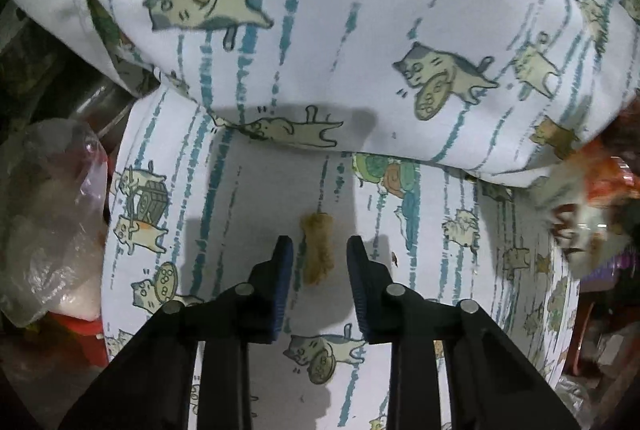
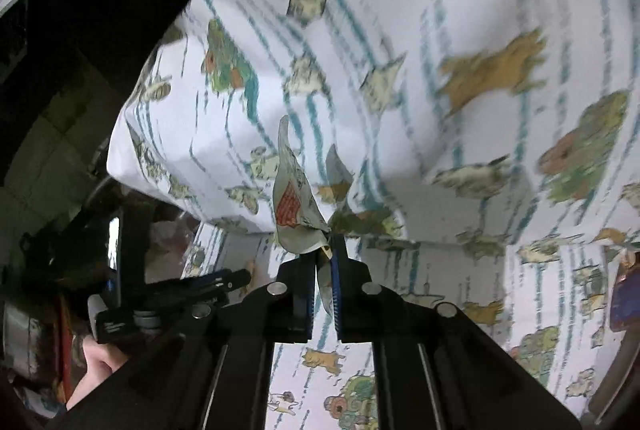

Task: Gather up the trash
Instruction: 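Grasp the small tan scrap with the left tool while the right tool holds the packet, then lift the tan scrap and the packet and carry them toward the pink basket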

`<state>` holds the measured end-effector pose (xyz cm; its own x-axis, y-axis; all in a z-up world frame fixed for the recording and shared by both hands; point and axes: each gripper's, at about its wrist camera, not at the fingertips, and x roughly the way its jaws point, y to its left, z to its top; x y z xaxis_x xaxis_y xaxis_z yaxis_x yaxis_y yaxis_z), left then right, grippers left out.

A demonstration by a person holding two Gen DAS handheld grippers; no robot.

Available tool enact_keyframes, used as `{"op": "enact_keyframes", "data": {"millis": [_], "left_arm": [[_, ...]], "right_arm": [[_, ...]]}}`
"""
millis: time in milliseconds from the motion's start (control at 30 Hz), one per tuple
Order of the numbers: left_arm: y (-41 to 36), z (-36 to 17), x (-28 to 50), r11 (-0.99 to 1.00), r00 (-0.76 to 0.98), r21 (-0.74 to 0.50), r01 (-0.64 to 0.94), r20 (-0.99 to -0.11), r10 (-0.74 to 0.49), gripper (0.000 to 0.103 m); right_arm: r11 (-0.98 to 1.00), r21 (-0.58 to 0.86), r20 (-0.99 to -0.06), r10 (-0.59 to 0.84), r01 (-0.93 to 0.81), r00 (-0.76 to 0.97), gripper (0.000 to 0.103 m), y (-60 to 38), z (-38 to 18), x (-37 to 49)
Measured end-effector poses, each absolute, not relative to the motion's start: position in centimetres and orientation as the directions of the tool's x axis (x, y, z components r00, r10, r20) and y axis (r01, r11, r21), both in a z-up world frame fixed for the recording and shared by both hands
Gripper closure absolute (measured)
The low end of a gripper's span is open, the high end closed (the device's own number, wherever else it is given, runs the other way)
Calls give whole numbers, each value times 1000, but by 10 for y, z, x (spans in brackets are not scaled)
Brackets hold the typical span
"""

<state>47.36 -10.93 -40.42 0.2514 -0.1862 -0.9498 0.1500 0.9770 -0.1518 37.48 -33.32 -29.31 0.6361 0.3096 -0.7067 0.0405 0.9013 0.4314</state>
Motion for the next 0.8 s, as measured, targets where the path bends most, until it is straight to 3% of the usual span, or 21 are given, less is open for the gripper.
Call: {"op": "enact_keyframes", "data": {"millis": [233,300,567,800], "left_arm": [[-108,-414,477,985,243,-130,117,-957,-155,80],[-106,-410,477,983,224,-149,107,-960,-170,91],[-91,-355,461,967,318,-212,142,-915,-247,93],[-98,-293,431,952,443,-226,205,-846,-296,93]], "right_arm": [[912,409,-698,302,16,650,96,-332,-287,366],[915,402,-694,317,-17,646,96,-326,-289,365],[901,429,-706,290,64,646,96,-341,-285,358],[866,494,-627,293,78,722,96,-351,-252,340]]}}
